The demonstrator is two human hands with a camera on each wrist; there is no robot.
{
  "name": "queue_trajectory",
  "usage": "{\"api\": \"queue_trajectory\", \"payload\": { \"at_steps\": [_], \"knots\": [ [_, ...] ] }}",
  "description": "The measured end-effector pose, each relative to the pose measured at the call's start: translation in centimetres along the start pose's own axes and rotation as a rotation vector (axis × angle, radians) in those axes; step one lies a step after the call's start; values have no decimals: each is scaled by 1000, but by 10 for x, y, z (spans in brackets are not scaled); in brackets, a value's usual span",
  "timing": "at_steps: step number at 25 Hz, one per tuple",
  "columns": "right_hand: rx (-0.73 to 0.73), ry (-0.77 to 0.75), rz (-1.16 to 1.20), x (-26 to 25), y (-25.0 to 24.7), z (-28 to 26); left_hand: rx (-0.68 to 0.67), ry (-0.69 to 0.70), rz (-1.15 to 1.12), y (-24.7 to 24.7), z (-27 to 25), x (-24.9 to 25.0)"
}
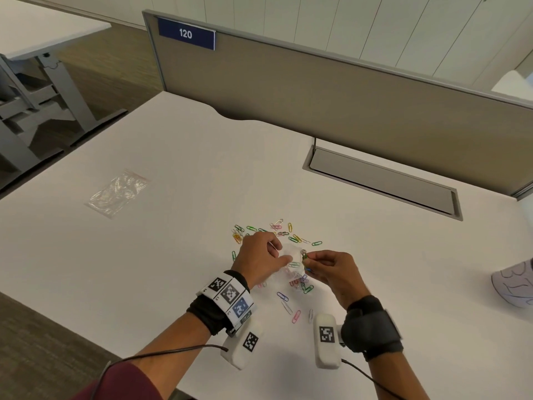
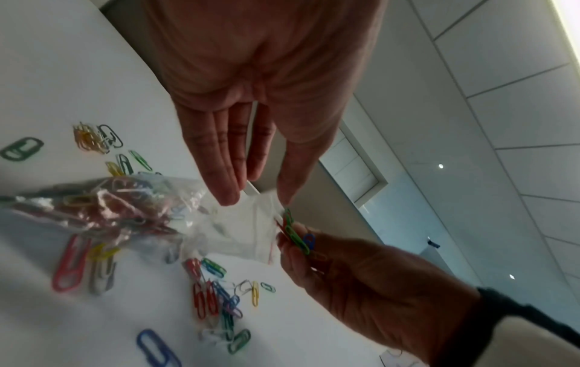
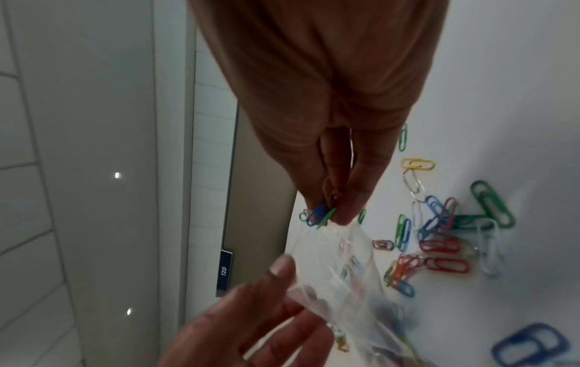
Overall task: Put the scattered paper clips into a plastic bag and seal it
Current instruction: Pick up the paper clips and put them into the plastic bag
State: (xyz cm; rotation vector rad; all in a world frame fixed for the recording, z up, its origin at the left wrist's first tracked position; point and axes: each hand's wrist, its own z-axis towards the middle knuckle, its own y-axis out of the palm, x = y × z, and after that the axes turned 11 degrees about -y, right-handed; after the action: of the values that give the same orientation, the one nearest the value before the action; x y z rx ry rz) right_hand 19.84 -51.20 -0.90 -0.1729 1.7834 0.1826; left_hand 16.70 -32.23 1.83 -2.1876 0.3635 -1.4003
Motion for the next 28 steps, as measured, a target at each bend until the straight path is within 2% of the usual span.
{"api": "queue_trajectory", "payload": {
  "at_steps": [3, 6, 9, 13, 16, 22, 26, 28],
  "knots": [
    [-39, 0, -95, 3, 9, -1, -24, 12, 27, 10, -5, 0],
    [-9, -19, -103, 0, 8, -2, -2, 64, 54, 11, -2, 1],
    [-5, -13, -107, -7, 3, -3, 28, 40, 53, 10, 2, 3],
    [-104, 102, -280, -14, 7, -1, 39, -6, 58, 15, 1, 7],
    [-162, 117, -392, -15, 15, 7, 48, 5, 100, 16, -2, 7],
    [-97, 55, -341, -19, 33, 17, 46, 34, 75, 13, 0, 4],
    [-145, 63, -237, -26, 37, 10, 59, 24, 31, 10, 3, 4],
    [-102, -38, -213, -27, 32, 7, 52, 14, 22, 9, 3, 5]
  ]
}}
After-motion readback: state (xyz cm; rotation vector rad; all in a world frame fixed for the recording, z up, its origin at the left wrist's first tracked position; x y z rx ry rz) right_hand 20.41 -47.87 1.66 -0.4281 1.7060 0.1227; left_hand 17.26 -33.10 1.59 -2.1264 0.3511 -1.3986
